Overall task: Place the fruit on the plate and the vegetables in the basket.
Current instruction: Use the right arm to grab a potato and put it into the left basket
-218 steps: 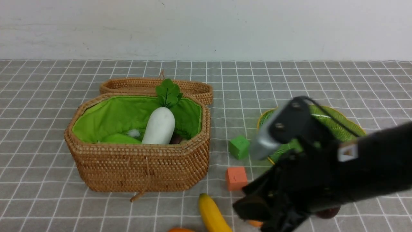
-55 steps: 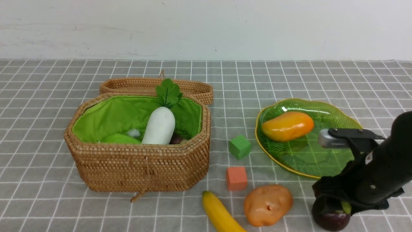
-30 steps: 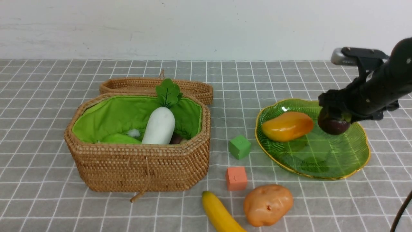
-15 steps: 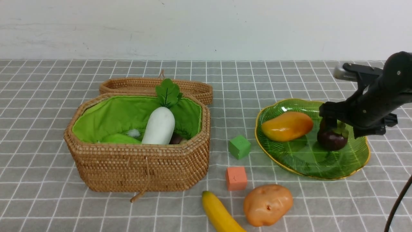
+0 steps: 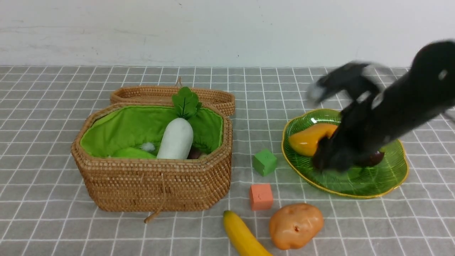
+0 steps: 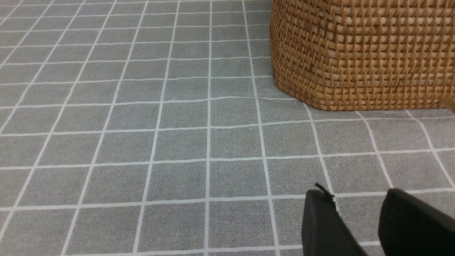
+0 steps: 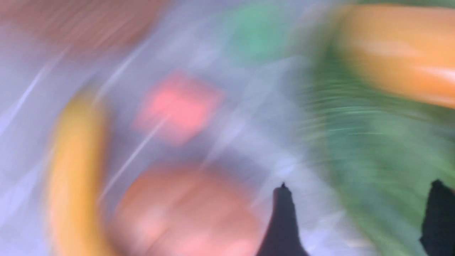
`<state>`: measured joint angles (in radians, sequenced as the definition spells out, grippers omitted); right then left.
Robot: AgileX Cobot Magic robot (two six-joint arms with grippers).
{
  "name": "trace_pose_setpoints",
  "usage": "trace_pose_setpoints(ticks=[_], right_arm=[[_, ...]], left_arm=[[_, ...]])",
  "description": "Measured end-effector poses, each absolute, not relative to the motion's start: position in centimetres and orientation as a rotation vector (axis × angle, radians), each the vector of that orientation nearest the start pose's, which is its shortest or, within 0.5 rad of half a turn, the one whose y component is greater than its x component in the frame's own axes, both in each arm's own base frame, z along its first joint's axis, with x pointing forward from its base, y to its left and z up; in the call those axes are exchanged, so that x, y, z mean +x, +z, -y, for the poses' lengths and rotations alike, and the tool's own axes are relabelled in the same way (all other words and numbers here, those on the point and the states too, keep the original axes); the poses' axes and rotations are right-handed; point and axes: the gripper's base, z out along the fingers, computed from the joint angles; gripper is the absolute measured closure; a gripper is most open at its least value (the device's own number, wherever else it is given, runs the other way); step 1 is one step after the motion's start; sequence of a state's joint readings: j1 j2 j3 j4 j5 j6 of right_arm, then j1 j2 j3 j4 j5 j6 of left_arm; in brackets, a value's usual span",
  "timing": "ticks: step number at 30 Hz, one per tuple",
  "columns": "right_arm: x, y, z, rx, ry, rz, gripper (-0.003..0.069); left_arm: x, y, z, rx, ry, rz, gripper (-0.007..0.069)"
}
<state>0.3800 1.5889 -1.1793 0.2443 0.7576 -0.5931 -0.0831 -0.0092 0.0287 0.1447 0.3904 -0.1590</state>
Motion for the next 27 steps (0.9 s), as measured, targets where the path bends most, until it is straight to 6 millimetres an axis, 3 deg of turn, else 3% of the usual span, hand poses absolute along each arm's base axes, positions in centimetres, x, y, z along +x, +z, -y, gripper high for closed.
trace_pose_setpoints(ticks=[1, 2, 5, 8, 18, 27], right_arm=[[29.2, 25.9, -14.6, -1.203, 0.205, -2.369, 0.0183], [26.9, 23.7, -16.0, -1.53, 0.185, -2.27, 0.0191], [24.1, 21.3, -17.1, -1.85, 0.168, -2.152, 0.0188], [23.5, 20.9, -17.4, -1.905, 0.166, -2.12, 0.0174], [24.4, 21.0, -17.5, -1.931, 0.02, -2.0, 0.0061], [26.3, 20.8, -18.2, -1.875, -0.103, -1.854, 0.0057]], left_arm=[[5.2, 16.9, -0.1, 0.017, -0.022, -1.889, 0.0386], [5.2, 16.9, -0.1, 0.017, -0.022, -1.889, 0.0386], [5.2, 16.9, -0.1, 0.017, -0.022, -1.889, 0.0386], [5.2, 16.9, -0.1, 0.017, -0.022, -1.889, 0.0386], [5.2, 16.9, -0.1, 0.017, -0.022, -1.889, 0.0386], [5.2, 16.9, -0.1, 0.017, -0.022, -1.889, 0.0386]])
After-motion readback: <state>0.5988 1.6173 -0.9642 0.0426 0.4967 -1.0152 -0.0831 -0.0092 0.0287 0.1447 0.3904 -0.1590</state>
